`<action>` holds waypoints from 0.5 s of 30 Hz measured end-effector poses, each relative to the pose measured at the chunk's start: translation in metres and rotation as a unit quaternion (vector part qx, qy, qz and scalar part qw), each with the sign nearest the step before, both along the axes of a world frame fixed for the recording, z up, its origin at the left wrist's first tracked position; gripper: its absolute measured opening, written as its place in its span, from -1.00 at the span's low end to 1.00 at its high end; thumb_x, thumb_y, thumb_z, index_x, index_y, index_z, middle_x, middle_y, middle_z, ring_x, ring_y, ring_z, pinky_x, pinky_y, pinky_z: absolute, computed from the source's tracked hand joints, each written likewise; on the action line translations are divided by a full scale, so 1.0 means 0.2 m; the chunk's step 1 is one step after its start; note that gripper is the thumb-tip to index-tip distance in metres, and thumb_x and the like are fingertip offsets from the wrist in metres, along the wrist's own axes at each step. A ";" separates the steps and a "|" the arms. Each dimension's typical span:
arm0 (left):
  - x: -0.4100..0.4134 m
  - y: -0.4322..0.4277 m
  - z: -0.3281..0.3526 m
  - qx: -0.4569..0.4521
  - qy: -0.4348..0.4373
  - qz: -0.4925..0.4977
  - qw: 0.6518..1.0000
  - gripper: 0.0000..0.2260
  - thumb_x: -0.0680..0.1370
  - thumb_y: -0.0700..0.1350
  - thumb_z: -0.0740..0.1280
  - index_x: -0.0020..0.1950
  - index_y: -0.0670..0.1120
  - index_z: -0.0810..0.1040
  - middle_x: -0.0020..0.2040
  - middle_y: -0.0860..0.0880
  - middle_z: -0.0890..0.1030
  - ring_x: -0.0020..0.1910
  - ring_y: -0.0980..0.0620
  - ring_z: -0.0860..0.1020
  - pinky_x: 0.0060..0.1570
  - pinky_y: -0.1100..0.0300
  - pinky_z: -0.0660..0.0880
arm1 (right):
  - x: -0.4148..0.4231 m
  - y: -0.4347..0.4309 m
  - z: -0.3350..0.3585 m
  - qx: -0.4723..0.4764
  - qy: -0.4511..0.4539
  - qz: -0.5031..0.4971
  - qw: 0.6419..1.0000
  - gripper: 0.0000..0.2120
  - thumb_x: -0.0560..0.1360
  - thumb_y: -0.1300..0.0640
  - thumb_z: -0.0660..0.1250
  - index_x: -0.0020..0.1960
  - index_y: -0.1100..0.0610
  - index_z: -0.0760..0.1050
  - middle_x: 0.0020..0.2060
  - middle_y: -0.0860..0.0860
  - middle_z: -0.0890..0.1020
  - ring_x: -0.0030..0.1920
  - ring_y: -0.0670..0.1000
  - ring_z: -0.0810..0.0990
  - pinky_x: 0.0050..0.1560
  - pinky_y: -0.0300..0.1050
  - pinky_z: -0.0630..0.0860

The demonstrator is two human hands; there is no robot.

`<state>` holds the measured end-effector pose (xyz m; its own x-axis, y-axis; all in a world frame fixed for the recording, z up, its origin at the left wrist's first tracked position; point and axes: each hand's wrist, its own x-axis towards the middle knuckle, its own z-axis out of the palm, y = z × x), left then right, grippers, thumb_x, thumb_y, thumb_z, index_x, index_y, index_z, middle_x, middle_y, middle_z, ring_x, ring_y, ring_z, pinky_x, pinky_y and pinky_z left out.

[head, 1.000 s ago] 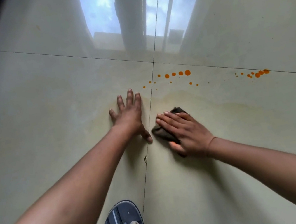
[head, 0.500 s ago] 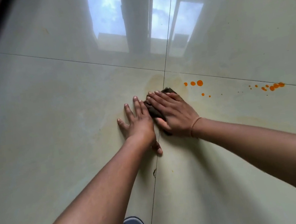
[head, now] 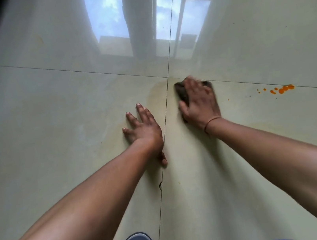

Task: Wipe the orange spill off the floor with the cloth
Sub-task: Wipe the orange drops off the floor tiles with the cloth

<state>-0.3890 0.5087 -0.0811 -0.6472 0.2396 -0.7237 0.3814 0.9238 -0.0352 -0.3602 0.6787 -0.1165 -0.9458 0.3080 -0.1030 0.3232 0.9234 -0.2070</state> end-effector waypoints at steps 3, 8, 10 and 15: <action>-0.04 0.01 0.05 -0.034 -0.048 -0.018 0.998 0.39 0.16 0.12 0.65 0.50 -0.26 -0.39 0.47 -0.24 -0.48 0.45 -0.46 -0.29 0.33 -0.39 0.16 | 0.25 -0.17 0.00 0.005 -0.040 0.294 0.955 -0.36 0.45 -0.13 0.11 0.48 0.09 0.28 0.45 0.09 0.35 0.42 0.10 0.32 0.40 0.07 0.19; -0.28 -0.03 0.11 0.029 0.019 -0.121 0.992 0.36 0.14 0.35 0.54 0.55 -0.20 -0.28 0.55 -0.16 -0.31 0.51 -0.36 -0.23 0.40 -0.35 -0.01 | -0.02 0.01 0.00 -0.022 0.000 -0.047 0.999 -0.38 0.43 -0.09 0.14 0.46 0.07 0.29 0.42 0.08 0.37 0.42 0.12 0.33 0.37 0.06 0.17; -0.41 0.00 0.09 0.084 0.033 -0.126 0.988 0.37 0.13 0.34 0.55 0.55 -0.16 -0.30 0.55 -0.13 -0.34 0.51 -0.31 -0.27 0.40 -0.35 -0.06 | -0.03 -0.07 -0.01 -0.012 -0.002 -0.096 0.995 -0.31 0.43 -0.14 0.08 0.50 0.14 0.22 0.47 0.11 0.32 0.47 0.11 0.26 0.44 0.05 0.11; -0.54 0.11 0.06 0.085 -0.041 -0.143 0.985 0.43 0.07 0.26 0.62 0.54 -0.04 -0.39 0.50 -0.05 -0.47 0.48 -0.28 -0.39 0.36 -0.42 -0.12 | 0.20 -0.05 -0.02 0.004 -0.027 0.194 0.981 -0.29 0.44 -0.15 0.09 0.52 0.15 0.22 0.49 0.10 0.29 0.48 0.09 0.27 0.45 0.03 0.13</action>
